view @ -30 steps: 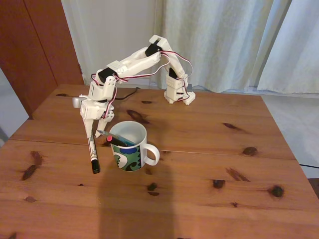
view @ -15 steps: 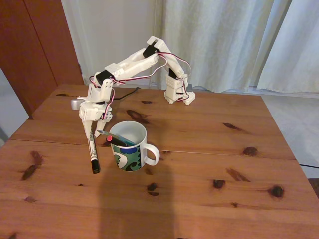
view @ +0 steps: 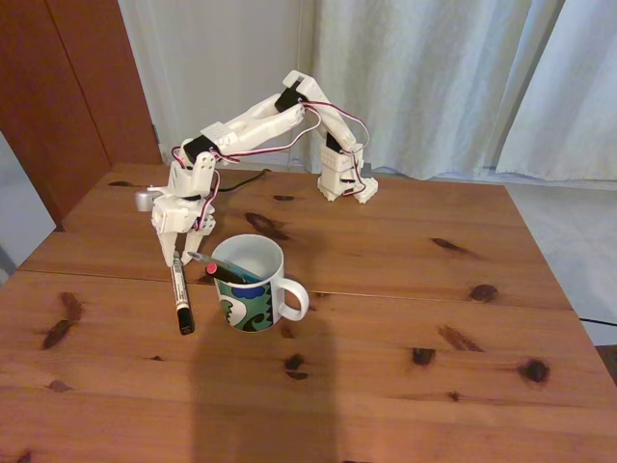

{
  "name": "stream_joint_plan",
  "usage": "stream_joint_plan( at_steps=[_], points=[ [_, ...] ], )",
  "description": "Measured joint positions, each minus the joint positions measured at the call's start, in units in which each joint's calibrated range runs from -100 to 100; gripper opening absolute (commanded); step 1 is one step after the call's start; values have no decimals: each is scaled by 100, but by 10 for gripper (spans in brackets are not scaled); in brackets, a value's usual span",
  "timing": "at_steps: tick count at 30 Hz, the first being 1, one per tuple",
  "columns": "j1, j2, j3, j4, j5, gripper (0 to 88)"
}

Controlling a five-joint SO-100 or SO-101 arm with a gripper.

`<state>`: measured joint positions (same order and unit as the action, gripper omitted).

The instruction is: Clean up the desk and place the pens and markers into the cup

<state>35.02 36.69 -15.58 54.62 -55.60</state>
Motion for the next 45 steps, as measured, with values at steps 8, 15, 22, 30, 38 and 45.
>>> stream_joint_plan(
  at_steps=[8,15,22,30,38,45],
  points=[
    [88,0,0,0,49,85],
    [147,0,0,0,171,87],
    [213,0,0,0,200,88],
    [-59,0,0,0,200,88],
    [-352,0,0,0,200,88],
    [-359,34,-8,0,200,88]
  ],
)
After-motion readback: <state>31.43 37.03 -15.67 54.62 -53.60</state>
